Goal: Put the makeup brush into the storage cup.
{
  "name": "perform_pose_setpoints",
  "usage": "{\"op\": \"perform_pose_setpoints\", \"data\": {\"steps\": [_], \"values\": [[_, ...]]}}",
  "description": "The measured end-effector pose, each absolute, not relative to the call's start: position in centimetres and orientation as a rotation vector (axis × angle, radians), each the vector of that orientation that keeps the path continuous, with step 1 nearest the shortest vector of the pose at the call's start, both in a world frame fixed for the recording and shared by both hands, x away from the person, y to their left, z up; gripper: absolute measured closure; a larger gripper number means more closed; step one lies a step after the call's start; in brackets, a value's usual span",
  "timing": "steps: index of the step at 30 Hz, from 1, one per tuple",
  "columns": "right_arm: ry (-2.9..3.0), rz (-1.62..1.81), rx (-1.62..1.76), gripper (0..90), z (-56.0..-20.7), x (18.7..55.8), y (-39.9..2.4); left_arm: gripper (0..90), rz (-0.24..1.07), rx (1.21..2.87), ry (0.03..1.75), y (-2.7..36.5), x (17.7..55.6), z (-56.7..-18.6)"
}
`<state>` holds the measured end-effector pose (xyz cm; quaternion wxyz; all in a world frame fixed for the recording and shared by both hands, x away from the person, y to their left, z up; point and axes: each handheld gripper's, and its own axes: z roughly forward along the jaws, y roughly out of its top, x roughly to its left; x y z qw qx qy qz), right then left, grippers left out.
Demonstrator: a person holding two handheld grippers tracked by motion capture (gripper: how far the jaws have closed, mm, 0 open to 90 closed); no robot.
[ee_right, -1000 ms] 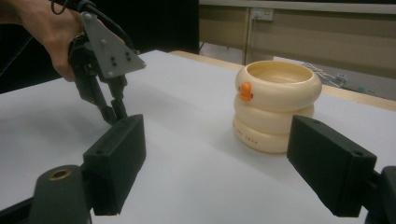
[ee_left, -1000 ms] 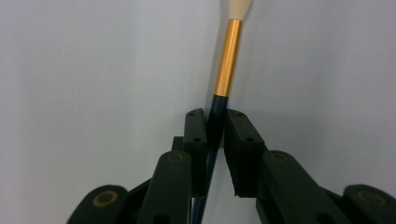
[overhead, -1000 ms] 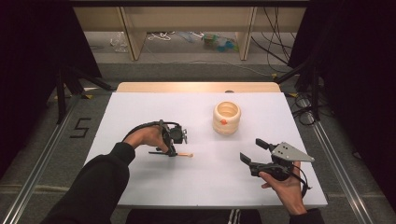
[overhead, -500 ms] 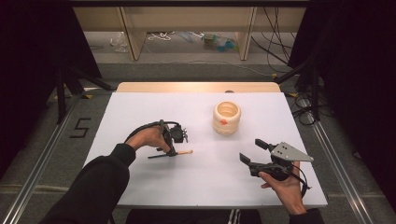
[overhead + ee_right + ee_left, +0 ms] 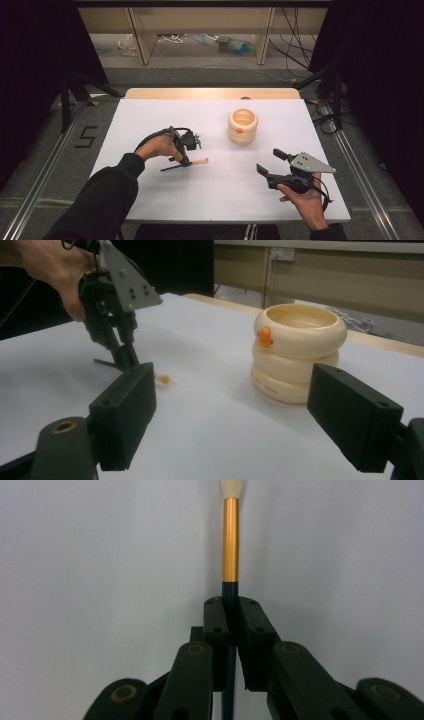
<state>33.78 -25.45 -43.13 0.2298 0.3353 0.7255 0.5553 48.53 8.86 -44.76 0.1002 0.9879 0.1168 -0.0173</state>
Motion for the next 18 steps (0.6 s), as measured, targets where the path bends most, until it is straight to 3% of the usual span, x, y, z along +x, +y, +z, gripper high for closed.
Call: {"op": "perform_pose_setpoints", "data": {"steps": [10, 13, 18], "values": [[1.996, 1.529, 0.924, 20.6, -43.1, 33.8, -25.4, 83.3, 0.035, 2.649, 0.487, 10.1, 48.9, -42.0], [1.981, 1.532, 0.926, 20.6, -43.2, 33.8, -25.4, 83.3, 0.092, 2.472, 0.591, 10.4, 48.3, -41.4], [1.991, 1.535, 0.920, 20.6, -43.2, 33.8, -25.3, 83.3, 0.151, 2.310, 0.624, 11.7, 47.6, -40.3]]}}
